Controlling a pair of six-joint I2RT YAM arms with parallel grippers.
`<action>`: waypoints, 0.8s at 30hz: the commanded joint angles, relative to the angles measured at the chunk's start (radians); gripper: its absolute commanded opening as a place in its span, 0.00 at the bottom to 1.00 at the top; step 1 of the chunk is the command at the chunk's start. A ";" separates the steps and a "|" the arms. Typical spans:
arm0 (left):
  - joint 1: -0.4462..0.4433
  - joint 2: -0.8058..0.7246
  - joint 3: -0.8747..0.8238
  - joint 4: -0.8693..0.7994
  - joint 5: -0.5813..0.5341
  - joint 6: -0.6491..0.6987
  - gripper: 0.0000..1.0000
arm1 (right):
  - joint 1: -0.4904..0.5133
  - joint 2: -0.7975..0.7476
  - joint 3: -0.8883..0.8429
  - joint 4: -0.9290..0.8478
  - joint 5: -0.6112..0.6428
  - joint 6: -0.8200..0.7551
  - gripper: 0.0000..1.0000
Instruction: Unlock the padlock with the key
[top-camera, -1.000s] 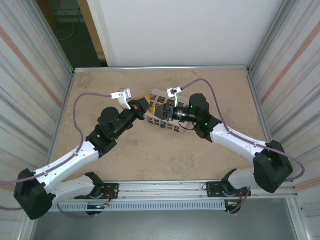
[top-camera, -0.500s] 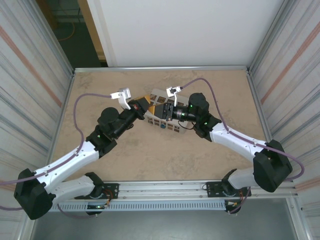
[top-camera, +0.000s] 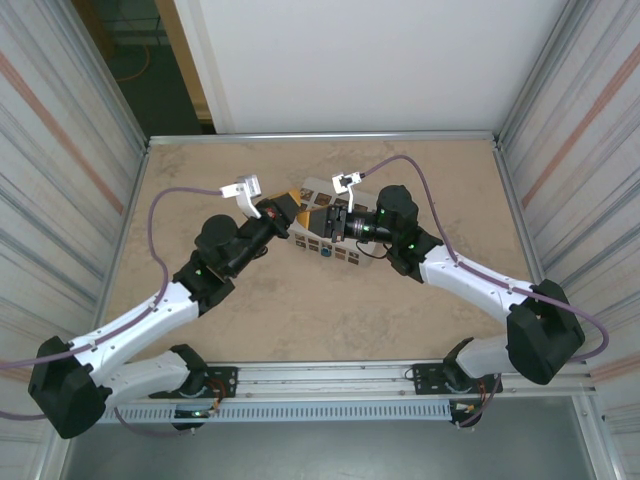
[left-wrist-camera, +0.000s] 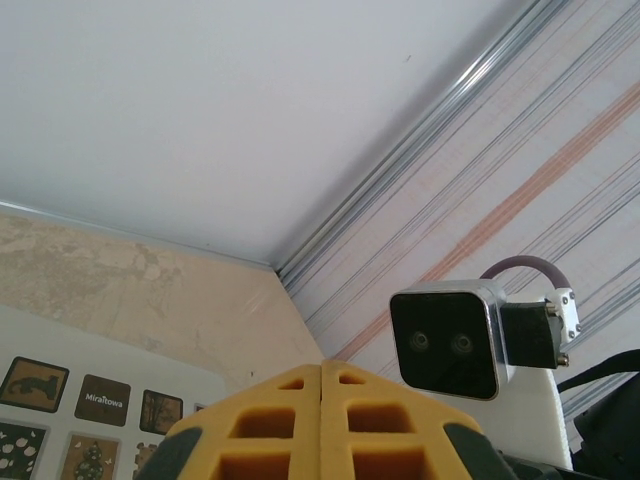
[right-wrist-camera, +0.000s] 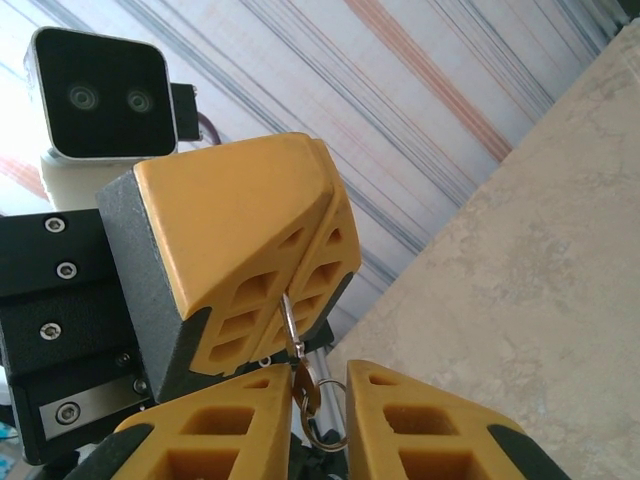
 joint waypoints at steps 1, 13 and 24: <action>0.000 0.001 -0.017 0.044 -0.010 -0.015 0.00 | 0.007 0.006 0.036 0.007 -0.011 0.014 0.18; 0.002 0.001 -0.025 0.056 -0.006 -0.023 0.00 | 0.008 -0.014 0.038 -0.048 0.010 -0.012 0.00; 0.041 -0.127 -0.022 -0.144 -0.019 0.095 0.56 | -0.012 -0.096 0.081 -0.387 0.090 -0.201 0.00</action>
